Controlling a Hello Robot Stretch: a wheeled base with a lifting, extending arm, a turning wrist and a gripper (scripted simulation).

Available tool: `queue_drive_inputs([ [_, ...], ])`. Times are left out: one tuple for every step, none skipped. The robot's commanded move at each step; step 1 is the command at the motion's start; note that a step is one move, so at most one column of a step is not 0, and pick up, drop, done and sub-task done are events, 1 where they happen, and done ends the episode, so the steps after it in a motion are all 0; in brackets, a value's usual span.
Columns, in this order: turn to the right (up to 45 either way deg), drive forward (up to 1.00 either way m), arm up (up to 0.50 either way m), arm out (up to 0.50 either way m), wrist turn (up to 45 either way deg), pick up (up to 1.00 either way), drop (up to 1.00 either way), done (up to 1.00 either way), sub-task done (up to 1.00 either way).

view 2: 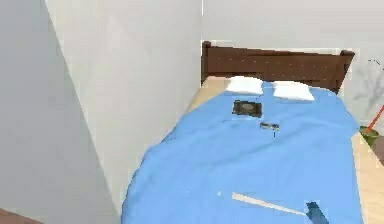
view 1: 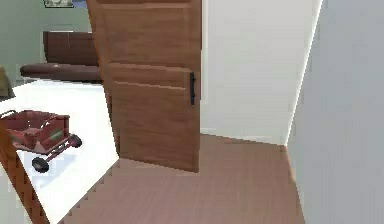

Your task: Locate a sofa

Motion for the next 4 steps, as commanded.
queue_drive_inputs([
  [-33.0,0.0,0.0,0.0,0.0,0.0,0.0,0.0,0.0],
  [0.0,1.0,0.0,0.0,0.0,0.0,0.0,0.0,0.0],
  [0.0,0.55,0.0,0.0,0.0,0.0,0.0,0.0,0.0],
  [-42.0,0.0,0.0,0.0,0.0,0.0,0.0,0.0,0.0],
])
